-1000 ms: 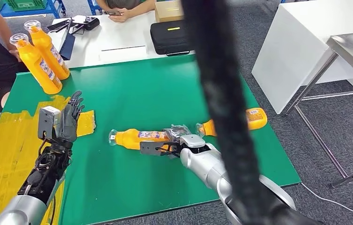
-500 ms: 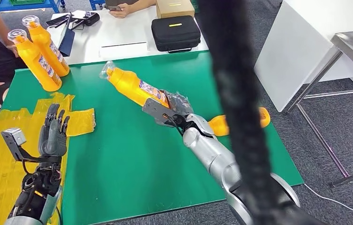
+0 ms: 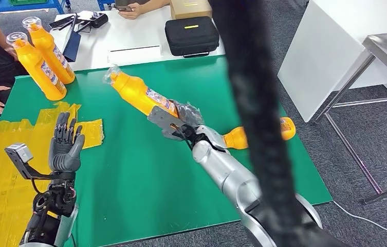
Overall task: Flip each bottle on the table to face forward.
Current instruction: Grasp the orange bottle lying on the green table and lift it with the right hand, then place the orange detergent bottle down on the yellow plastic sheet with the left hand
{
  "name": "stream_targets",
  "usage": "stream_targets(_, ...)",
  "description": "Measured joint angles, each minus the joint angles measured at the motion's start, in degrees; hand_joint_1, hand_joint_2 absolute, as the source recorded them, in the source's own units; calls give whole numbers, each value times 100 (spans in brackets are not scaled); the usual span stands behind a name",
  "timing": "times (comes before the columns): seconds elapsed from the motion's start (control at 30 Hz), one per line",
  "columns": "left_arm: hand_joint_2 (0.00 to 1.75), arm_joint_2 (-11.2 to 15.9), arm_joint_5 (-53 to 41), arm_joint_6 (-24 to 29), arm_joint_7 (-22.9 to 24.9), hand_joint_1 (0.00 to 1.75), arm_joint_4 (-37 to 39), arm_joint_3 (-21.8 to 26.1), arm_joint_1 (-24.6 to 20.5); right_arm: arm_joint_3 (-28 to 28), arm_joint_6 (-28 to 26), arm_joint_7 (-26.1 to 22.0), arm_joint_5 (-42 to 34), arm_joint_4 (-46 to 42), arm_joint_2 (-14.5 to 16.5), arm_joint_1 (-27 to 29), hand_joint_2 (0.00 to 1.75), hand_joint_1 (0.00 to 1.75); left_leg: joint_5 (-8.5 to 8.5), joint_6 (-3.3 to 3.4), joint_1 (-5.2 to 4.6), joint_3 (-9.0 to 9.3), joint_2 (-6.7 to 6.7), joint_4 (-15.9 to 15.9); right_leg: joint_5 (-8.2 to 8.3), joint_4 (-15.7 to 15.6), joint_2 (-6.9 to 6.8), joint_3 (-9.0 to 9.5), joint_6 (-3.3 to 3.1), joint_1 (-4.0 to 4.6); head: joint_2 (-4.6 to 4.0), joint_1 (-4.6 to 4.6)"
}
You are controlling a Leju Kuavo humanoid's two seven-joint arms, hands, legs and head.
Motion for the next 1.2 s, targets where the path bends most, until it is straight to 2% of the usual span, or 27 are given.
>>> stream_targets(0.17, 175, -312, 57, -97, 114, 0, -148, -70, 9, 546, 44, 332, -670, 3, 326, 4, 175, 175, 0, 0, 0, -9, -4, 0, 0, 0, -1, -8, 0, 0, 0, 1)
stream_targets(0.33, 175, -468, 133, -155, 166, 0, -192, -80, -2, 1406, 11, 510, -1106, -56, 411, 27, 175, 175, 0, 0, 0, -11, -5, 0, 0, 0, -1, -9, 0, 0, 0, 2)
stream_targets(0.73, 175, -588, 568, -521, 428, 0, -203, -74, -79, 2768, -117, 768, -1932, -127, 417, 102, 175, 175, 0, 0, 0, -13, -4, 0, 0, 0, -2, -11, 0, 0, 0, 1)
stream_targets(1.2, 175, -670, 282, -270, 568, 0, -203, -76, -126, 3765, -6, 1305, -2289, -335, 417, 96, 175, 175, 0, 0, 0, -14, -3, 0, 0, 0, -1, -13, 0, 0, 0, 1)
